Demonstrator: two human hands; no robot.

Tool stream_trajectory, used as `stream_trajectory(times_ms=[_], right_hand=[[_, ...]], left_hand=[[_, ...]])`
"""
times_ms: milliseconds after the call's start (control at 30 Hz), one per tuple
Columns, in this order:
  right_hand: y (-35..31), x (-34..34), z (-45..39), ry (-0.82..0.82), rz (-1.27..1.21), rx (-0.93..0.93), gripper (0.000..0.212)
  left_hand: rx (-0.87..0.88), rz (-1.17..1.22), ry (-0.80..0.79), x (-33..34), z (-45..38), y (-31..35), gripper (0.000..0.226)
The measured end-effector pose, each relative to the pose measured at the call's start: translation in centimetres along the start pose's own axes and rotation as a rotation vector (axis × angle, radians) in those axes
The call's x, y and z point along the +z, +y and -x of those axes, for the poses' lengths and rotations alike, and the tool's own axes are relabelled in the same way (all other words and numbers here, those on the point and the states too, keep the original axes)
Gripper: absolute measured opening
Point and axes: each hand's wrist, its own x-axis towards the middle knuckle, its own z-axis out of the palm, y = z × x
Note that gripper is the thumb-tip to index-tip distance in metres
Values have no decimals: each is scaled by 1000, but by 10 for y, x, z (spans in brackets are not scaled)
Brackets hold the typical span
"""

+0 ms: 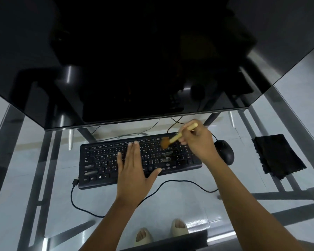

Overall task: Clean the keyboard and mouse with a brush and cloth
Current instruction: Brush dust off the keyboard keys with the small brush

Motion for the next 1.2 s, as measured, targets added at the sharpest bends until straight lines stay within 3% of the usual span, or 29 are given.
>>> stream_trajectory(times_ms=[33, 100, 167, 300, 367, 433, 500, 567, 633, 700, 767, 833, 900, 967, 1067, 1100, 1133, 1200], right_hand=[[5, -2, 2, -6, 74, -11, 7], [13, -9, 4, 140, 166, -36, 6], [15, -17, 7, 230, 111, -23, 8], [18, -23, 17, 29, 98, 37, 8], [21, -28, 18, 164, 192, -10, 7], [20, -38, 18, 247, 130, 25, 6], [16, -42, 20, 102, 29, 107, 8], [19, -42, 23, -33, 158, 119, 9], [24, -44, 23, 118, 303, 85, 8], [26, -48, 24, 212, 224, 44, 6], [24, -48, 27, 82, 105, 92, 9], [23, -46, 31, -35, 176, 100, 10], [28, -46, 30, 119, 277, 51, 8], [27, -50, 28, 219, 163, 51, 6], [21, -50, 30, -6, -46, 150, 8], [22, -48, 32, -77, 47, 139, 9], [24, -46, 32, -76, 156, 123, 10], [27, -44, 29, 119, 287, 77, 12]], left_hand=[[32, 12, -30, 0, -8, 7, 101], [104, 47, -117, 1, -20, 18, 104], [169, 68, -198, 7, -27, 24, 108], [184, 26, -254, 19, -29, 24, 115], [182, 1, -249, 21, -27, 24, 116], [186, 1, -229, 22, -26, 24, 115], [187, 6, -217, 22, -26, 25, 114], [188, -6, -213, 22, -26, 25, 113], [191, -29, -216, 23, -25, 24, 111], [196, -44, -217, 25, -25, 23, 109], [203, -48, -222, 26, -25, 22, 108], [203, -52, -224, 25, -24, 21, 107], [198, -50, -230, 25, -24, 21, 107], [197, -45, -225, 25, -24, 22, 107], [201, -55, -224, 24, -25, 21, 107], [200, -58, -224, 24, -24, 21, 107], [198, -58, -225, 24, -24, 22, 107], [199, -53, -229, 24, -24, 23, 107]])
